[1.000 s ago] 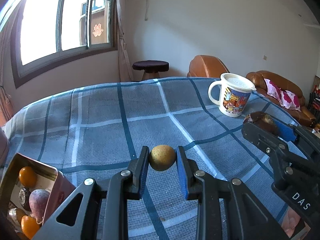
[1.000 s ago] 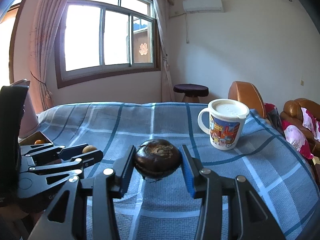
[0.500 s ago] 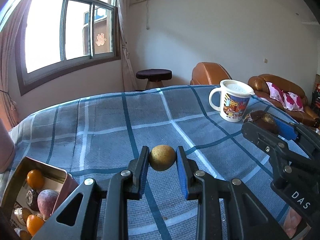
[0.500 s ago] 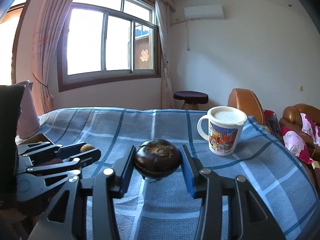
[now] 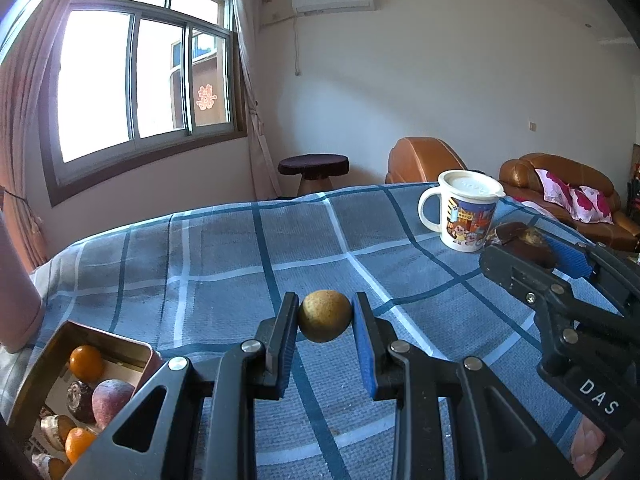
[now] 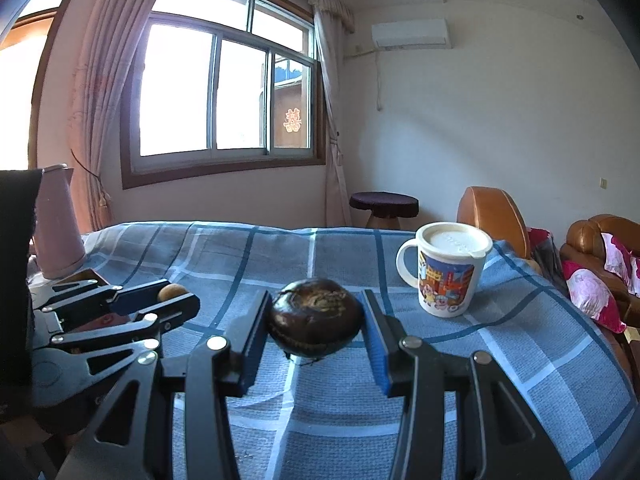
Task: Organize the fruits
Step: 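Carry the yellow fruit with left tool while right tool carries the brown fruit to the tin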
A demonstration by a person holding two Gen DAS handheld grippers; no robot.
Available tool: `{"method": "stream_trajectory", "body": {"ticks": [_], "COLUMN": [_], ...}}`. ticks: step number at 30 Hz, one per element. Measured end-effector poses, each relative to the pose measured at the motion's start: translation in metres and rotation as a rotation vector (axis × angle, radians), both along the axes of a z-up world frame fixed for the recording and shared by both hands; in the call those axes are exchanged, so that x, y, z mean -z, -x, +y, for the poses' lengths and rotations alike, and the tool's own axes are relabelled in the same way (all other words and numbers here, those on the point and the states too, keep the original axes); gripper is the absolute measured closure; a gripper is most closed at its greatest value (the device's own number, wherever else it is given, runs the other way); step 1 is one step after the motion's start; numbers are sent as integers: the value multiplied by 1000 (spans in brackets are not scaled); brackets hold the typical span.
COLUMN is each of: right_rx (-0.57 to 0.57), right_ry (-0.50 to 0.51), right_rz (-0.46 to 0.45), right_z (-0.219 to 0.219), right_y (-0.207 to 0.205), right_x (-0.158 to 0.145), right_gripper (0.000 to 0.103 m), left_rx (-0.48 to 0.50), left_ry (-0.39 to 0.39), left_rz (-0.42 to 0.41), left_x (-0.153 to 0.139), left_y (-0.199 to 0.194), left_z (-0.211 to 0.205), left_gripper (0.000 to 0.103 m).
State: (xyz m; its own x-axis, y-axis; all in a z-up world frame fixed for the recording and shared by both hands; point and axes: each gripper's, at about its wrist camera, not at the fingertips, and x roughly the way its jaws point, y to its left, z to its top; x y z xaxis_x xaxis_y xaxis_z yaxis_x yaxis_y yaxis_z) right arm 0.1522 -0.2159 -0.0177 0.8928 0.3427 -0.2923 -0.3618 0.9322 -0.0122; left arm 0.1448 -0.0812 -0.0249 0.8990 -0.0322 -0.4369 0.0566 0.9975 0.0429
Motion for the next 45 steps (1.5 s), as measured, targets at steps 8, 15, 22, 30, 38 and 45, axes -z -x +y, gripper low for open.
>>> {"method": "stream_trajectory", "body": {"ticks": [8,15,22,30,38,45], "right_rx": [-9,-19,-47,-54,-94,-137], "right_ry": [1,12,23,53,71,67], "right_rz": [-23,-39,-37,-52,-44,-39], "right_z": [1,5,10,17,31,44], "right_y": [8,16,24,33,42,49], "right_x": [-1,-2,-1,0,-4,-9], "right_gripper": [56,56,56,56,56,56], "left_rx": [-12,-10,-8,-8,-6,-41], "left_ry": [4,-1,28,35,53,61], "left_rz": [-18,-12,9,-15,4,13], "left_x": [-2,-2,-1,-2,-1,-3], "left_y": [11,19,30,44,54,63], "left_z": [5,7,17,20,29,46], "left_gripper": [74,74,74,74,74,74]}}
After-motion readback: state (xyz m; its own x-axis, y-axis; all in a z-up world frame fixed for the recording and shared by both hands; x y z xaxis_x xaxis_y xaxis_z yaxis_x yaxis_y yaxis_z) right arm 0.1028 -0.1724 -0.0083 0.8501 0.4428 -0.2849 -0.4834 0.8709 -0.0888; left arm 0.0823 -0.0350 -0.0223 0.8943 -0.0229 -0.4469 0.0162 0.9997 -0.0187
